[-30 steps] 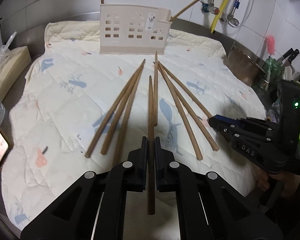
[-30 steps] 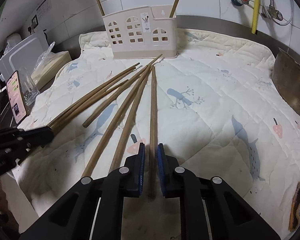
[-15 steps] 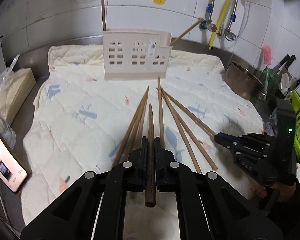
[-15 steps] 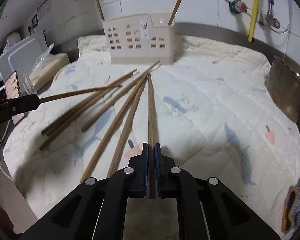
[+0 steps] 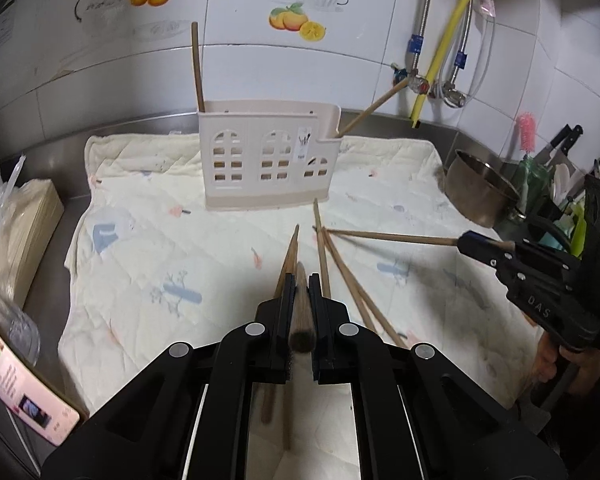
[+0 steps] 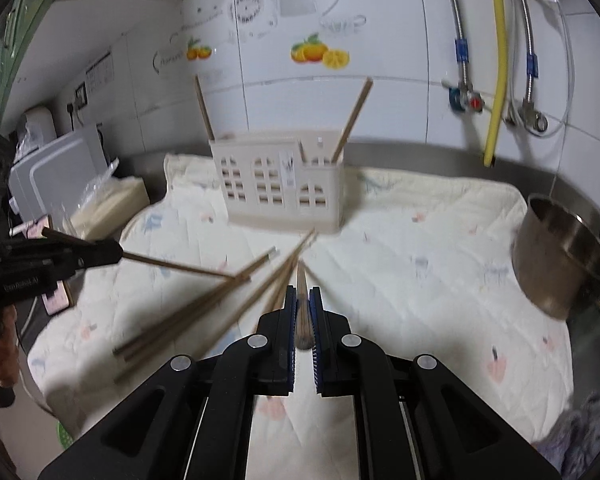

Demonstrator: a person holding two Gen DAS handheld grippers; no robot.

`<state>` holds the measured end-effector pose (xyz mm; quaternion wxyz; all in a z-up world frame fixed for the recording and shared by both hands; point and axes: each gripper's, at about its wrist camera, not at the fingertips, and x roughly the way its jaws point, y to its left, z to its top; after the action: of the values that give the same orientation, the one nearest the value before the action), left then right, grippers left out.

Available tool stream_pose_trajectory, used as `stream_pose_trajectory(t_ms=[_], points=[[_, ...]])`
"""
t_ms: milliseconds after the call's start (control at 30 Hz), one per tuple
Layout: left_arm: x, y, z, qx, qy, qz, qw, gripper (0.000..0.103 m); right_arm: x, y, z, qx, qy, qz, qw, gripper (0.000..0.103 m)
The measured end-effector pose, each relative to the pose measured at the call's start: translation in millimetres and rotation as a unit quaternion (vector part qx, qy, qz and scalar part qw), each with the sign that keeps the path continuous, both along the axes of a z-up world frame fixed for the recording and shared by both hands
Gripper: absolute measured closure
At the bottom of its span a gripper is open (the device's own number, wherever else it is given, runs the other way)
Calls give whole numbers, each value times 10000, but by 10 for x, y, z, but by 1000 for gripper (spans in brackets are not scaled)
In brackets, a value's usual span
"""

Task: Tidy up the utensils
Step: 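Lift both chopsticks and lower them into the white holder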

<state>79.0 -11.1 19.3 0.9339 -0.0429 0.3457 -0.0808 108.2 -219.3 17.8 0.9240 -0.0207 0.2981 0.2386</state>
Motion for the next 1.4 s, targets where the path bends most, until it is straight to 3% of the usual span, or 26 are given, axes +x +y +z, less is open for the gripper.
stream_pose_trajectory(t_ms=[167,500,833,1033,1200,1400], points=[[121,85,133,-193,-97,-41,9998,98,162,74,200,77,-137,87,9998,97],[429,204,561,-230,-401,-106,9989,98,459,130,813,39,-356,479,9982,97],[789,309,1341,-173,-1055,-81,9942,98,659,117,1485,-78,-705,696,9951,97],[1101,386,1763,86,-1457,167,9891,98,810,136,1654,-232,-823,648,9942,96],[1402,499,1771,234,-1389,412,9892,98,1018,178,1683,-306,-729,622,9949,96],[1719,655,1452,75,-943,498,9943,98,1317,294,1520,-486,-346,603,9964,96]])
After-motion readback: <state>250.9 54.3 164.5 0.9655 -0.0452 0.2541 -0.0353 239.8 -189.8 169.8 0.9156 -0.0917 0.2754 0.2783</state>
